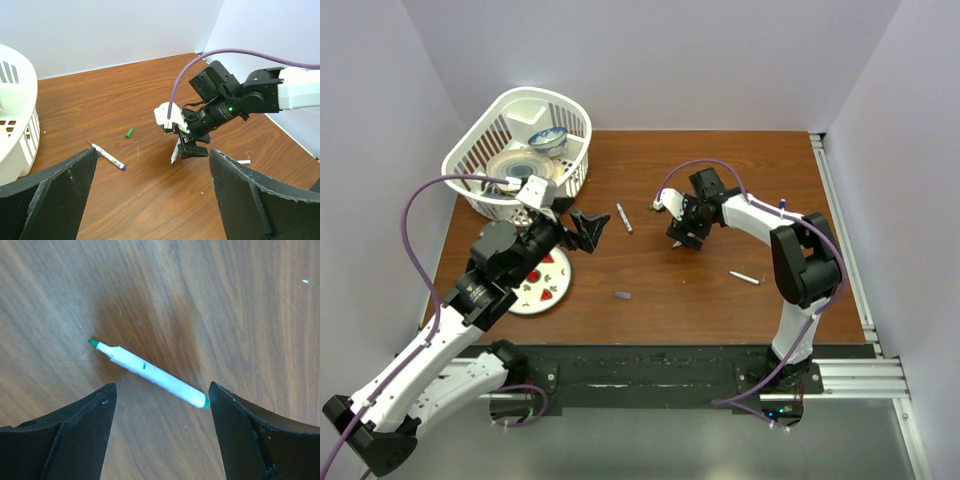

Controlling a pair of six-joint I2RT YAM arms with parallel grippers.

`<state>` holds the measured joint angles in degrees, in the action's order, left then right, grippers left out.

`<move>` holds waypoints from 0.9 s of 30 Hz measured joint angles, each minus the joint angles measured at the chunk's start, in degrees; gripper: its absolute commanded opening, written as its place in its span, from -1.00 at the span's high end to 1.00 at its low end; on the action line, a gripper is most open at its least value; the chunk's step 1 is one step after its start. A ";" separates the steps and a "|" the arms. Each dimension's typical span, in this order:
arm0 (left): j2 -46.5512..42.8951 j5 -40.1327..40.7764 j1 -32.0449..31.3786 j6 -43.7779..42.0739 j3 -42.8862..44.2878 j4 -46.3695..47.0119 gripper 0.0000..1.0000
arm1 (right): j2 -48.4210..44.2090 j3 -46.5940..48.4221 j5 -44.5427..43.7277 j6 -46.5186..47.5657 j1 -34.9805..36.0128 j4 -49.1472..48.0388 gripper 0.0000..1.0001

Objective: Insert the pens into the pen caps

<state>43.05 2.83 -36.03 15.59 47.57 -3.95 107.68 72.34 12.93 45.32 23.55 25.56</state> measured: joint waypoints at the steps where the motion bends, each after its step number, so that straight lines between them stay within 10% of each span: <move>1: 0.00 0.00 0.00 -0.11 0.00 -0.04 -0.97 | 0.70 0.28 0.00 0.35 0.00 0.09 -0.57; 8: -0.92 0.48 0.00 -0.20 0.00 -0.02 -0.97 | 3.69 3.06 -0.96 1.90 0.00 0.66 -0.43; 13: -1.29 0.48 0.00 -0.20 0.00 -0.02 -0.96 | 7.23 8.17 0.11 2.78 0.00 5.11 0.28; 27: 0.02 0.94 3.30 -0.13 -0.11 0.02 -0.92 | 8.13 8.79 5.27 -10.19 -0.46 4.83 1.00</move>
<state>43.07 3.77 -32.73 15.46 47.46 -3.92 115.81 81.12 18.20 35.14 23.09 30.39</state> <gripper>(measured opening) 0.974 0.167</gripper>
